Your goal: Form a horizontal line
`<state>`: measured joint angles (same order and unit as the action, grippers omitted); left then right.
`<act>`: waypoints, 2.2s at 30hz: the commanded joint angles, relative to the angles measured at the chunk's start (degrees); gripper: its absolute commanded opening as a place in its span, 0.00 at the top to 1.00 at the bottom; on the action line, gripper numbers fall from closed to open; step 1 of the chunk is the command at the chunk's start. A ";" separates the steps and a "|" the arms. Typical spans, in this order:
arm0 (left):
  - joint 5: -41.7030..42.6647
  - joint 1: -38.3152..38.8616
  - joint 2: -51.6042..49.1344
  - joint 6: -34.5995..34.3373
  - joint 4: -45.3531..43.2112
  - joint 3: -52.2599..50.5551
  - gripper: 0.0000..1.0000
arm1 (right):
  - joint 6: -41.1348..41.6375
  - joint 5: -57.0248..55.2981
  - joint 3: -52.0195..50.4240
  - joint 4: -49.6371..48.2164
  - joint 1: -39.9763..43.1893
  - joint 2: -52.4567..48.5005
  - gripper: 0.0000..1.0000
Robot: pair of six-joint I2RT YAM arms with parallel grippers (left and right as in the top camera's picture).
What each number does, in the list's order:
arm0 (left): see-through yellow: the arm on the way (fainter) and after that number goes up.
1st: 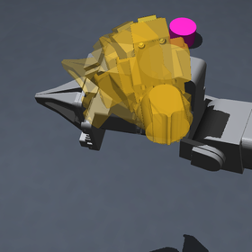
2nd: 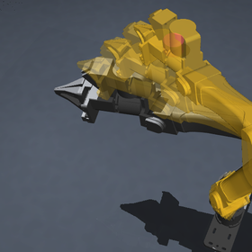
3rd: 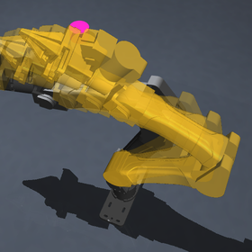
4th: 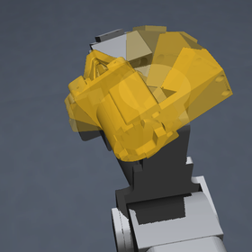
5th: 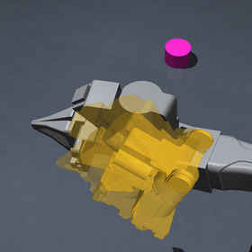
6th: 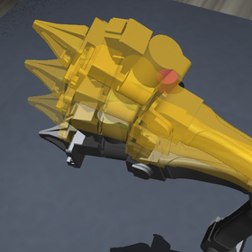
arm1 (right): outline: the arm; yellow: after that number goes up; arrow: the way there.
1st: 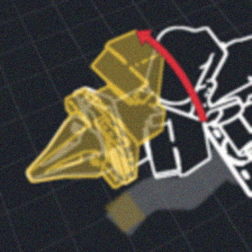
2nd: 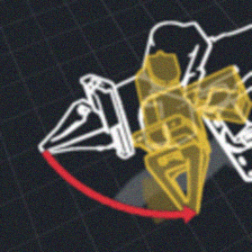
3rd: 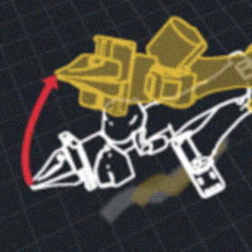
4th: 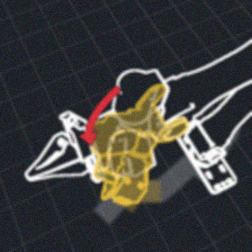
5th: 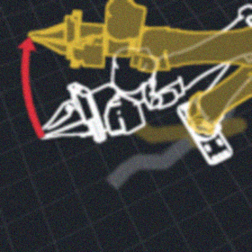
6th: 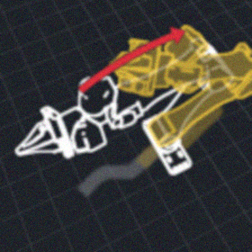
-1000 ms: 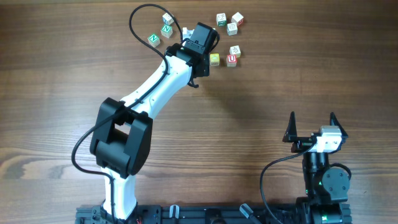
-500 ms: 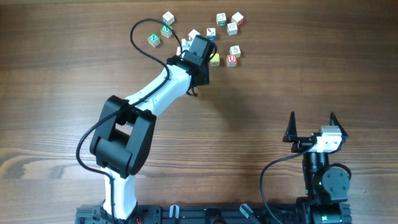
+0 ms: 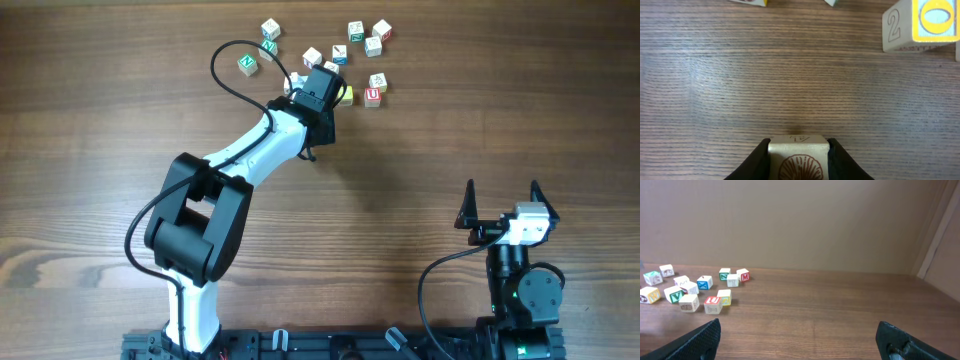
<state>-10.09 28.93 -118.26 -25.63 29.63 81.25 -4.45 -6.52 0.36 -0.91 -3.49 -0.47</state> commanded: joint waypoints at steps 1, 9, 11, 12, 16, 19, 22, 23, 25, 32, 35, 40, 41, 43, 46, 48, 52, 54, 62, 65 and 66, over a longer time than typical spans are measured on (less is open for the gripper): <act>0.90 0.24 0.81 -0.55 -0.37 -1.44 0.79 | -0.72 -1.11 -0.07 -0.22 -0.09 -0.11 0.00; 0.85 1.38 0.81 -0.13 -0.94 -3.28 0.79 | -0.74 -1.11 -0.07 -0.22 -0.09 -0.11 0.00; 0.81 1.84 0.81 0.02 -1.20 -3.28 0.79 | -0.72 -1.11 -0.07 -0.22 -0.09 -0.11 0.00; 0.83 2.05 0.81 0.61 -1.62 -3.28 0.79 | -0.74 -1.11 -0.07 -0.22 -0.09 -0.11 0.00; -0.37 2.84 0.81 2.93 -3.32 -3.28 0.79 | -0.74 -1.11 -0.07 -0.22 -0.09 -0.11 0.00; -0.72 2.84 0.81 2.93 -3.30 -3.30 0.79 | -0.72 -1.11 -0.07 -0.22 -0.09 -0.11 0.00; -2.51 2.78 0.81 2.93 -3.32 -3.37 0.79 | -0.74 -1.11 -0.07 -0.22 -0.09 -0.11 0.00; -3.13 2.80 0.81 2.93 -3.32 -3.37 0.79 | -0.72 -1.11 -0.07 -0.22 -0.09 -0.11 0.00; -3.74 2.78 0.81 2.93 -3.28 -3.37 0.79 | -0.72 -1.11 -0.07 -0.22 -0.09 -0.11 0.00; -4.55 2.69 0.37 2.91 -3.26 -3.41 0.79 | -0.72 -1.11 -0.07 -0.22 -0.09 -0.11 0.00; -4.76 2.69 -0.35 2.91 -3.34 -3.67 0.79 | -0.72 -1.11 -0.07 -0.22 -0.09 -0.11 0.00; -4.79 2.69 -2.05 2.91 -3.19 -3.69 0.79 | -0.72 -1.11 -0.07 -0.22 -0.09 -0.11 0.01; -4.76 2.69 -2.25 2.91 -3.10 -3.69 0.79 | -0.72 -1.11 -0.07 -0.22 -0.09 -0.11 0.00; -4.76 2.69 -2.43 2.91 -2.54 -3.69 0.79 | -0.72 -1.11 -0.07 -0.22 -0.09 -0.11 0.00; -4.76 2.69 -2.43 2.91 -1.79 -3.69 0.75 | -0.72 -1.11 -0.07 -0.22 -0.09 -0.11 0.00; -4.79 2.69 -2.43 2.91 -1.57 -3.69 0.69 | -0.72 -1.11 -0.07 -0.22 -0.09 -0.11 0.00; -4.76 2.69 -2.43 2.91 -1.57 -3.69 0.65 | -0.72 -1.11 -0.07 -0.22 -0.09 -0.11 0.00; -4.74 2.69 -2.40 2.89 -1.57 -3.69 0.59 | -0.72 -1.11 -0.07 -0.22 -0.09 -0.11 0.00; -4.72 2.75 -2.38 2.86 -1.36 -3.67 0.55 | -0.74 -1.11 -0.07 -0.22 -0.09 -0.11 0.00; -4.72 2.73 -2.16 2.86 -1.36 -3.67 0.50 | -0.74 -1.11 -0.07 -0.22 -0.09 -0.11 0.00; -4.74 2.73 -1.97 2.86 -1.38 -3.67 0.46 | -0.72 -1.11 -0.07 -0.22 -0.09 -0.11 0.00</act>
<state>-13.98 31.73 -119.44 -23.00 28.03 78.26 -4.45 -6.52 0.36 -0.91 -3.49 -0.49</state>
